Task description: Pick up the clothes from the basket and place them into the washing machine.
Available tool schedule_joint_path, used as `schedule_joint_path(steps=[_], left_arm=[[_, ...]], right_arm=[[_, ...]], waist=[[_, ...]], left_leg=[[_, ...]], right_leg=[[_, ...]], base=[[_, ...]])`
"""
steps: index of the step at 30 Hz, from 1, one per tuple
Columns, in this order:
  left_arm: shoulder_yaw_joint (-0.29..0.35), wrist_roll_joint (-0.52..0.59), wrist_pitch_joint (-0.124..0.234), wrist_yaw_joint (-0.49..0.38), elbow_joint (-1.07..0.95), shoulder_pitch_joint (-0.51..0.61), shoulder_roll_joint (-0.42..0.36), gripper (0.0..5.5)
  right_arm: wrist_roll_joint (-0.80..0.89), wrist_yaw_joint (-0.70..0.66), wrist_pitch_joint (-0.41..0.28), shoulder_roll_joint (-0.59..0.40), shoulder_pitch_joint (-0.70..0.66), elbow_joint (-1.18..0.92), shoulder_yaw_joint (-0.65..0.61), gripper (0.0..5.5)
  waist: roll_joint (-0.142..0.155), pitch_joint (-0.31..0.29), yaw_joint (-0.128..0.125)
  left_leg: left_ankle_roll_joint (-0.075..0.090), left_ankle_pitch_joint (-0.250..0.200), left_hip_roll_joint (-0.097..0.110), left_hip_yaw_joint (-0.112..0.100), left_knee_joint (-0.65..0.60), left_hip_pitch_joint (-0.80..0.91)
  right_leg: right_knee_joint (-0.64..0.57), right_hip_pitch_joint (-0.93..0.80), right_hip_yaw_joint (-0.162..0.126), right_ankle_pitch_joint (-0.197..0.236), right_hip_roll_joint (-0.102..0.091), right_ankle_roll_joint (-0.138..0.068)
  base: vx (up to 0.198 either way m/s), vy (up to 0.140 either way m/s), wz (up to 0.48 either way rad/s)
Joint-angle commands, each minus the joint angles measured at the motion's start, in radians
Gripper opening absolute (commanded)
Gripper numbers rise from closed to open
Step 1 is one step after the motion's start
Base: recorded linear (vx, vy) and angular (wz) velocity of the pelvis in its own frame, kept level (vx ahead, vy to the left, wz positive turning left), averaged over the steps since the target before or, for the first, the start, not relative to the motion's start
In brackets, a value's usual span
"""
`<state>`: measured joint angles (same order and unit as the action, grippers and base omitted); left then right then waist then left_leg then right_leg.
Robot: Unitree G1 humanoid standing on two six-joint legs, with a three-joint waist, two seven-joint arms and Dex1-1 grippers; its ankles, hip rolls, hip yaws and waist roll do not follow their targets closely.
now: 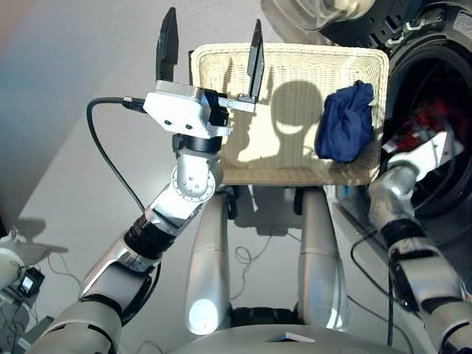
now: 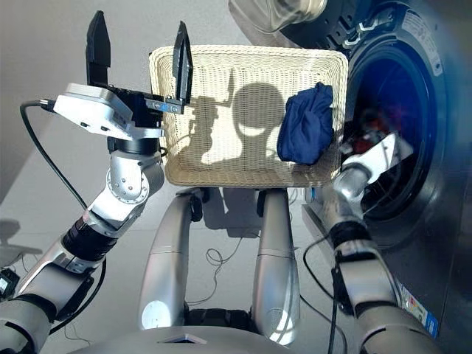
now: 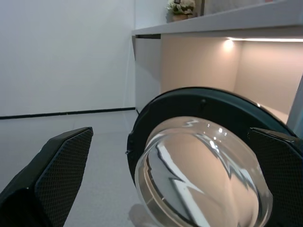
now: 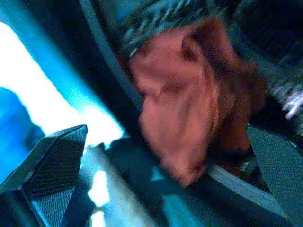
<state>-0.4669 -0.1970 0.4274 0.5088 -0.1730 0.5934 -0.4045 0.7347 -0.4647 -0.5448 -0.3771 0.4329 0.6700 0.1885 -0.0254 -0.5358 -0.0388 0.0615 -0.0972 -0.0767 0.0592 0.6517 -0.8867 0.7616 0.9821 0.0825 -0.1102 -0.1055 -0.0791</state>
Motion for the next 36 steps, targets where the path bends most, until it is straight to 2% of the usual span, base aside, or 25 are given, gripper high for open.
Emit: schedule_joint_path(steps=[1, 4, 8, 19, 24, 30, 36], left_arm=[[0.035, -0.007, 0.03, -0.012, -0.105, -0.01, -0.001, 5.5], [0.045, -0.003, 0.02, -0.027, -0.106, -0.026, -0.001, 5.5], [0.048, 0.004, 0.019, -0.031, -0.111, -0.034, -0.002, 5.5], [0.055, -0.004, 0.02, -0.053, -0.114, -0.035, 0.022, 5.5], [0.051, -0.045, 0.027, -0.07, -0.112, -0.029, 0.03, 5.5], [0.032, -0.105, 0.027, -0.098, -0.117, -0.005, 0.052, 5.5], [0.033, -0.093, 0.015, -0.1, -0.122, 0.016, 0.048, 5.5]], right_arm=[[0.018, 0.09, -0.014, 0.001, -0.008, -0.131, 0.055, 5.5], [-0.026, 0.162, 0.04, -0.044, -0.048, -0.228, 0.126, 5.5], [-0.099, 0.204, 0.071, -0.087, -0.04, -0.307, 0.188, 5.5], [-0.255, 0.168, 0.132, -0.075, 0.101, -0.237, 0.229, 5.5], [-0.227, 0.145, 0.157, -0.046, 0.235, -0.035, 0.225, 5.5], [-0.114, 0.135, 0.206, 0.015, 0.429, 0.347, 0.181, 5.5], [-0.14, 0.155, 0.255, 0.017, 0.509, 0.502, 0.179, 5.5]], waist=[[0.028, 0.016, 0.001], [0.04, 0.016, -0.001], [0.044, 0.016, 0.001], [0.036, 0.016, 0.015], [0.023, 0.016, 0.029], [-0.005, 0.016, 0.053], [-0.023, 0.016, 0.063]], left_leg=[[-0.011, -0.069, 0.002, 0.025, 0.034, 0.032], [-0.01, -0.064, 0.003, 0.026, 0.026, 0.035], [-0.011, -0.061, 0.001, 0.025, 0.023, 0.034], [-0.013, -0.06, 0.001, 0.031, 0.016, 0.033], [-0.013, -0.062, 0.0, 0.034, 0.027, 0.022], [-0.008, -0.065, 0.005, 0.034, 0.037, 0.004], [-0.007, -0.074, 0.003, 0.031, 0.062, -0.024]], right_leg=[[-0.069, -0.076, -0.005, 0.017, 0.014, -0.007], [-0.078, -0.079, -0.008, 0.021, 0.013, -0.008], [-0.082, -0.079, -0.006, 0.023, 0.012, -0.008], [-0.092, -0.072, -0.003, 0.025, 0.013, -0.008], [-0.081, -0.062, -0.002, 0.021, 0.014, -0.005], [-0.069, -0.047, -0.008, 0.014, 0.009, -0.002], [-0.045, -0.022, -0.012, 0.002, 0.009, 0.0]], base=[[0.0, 0.0, 0.0], [0.0, 0.0, 0.0], [0.0, 0.0, 0.0], [0.0, 0.0, 0.0], [0.0, 0.0, 0.0], [0.0, 0.0, 0.0], [0.0, 0.0, 0.0]])
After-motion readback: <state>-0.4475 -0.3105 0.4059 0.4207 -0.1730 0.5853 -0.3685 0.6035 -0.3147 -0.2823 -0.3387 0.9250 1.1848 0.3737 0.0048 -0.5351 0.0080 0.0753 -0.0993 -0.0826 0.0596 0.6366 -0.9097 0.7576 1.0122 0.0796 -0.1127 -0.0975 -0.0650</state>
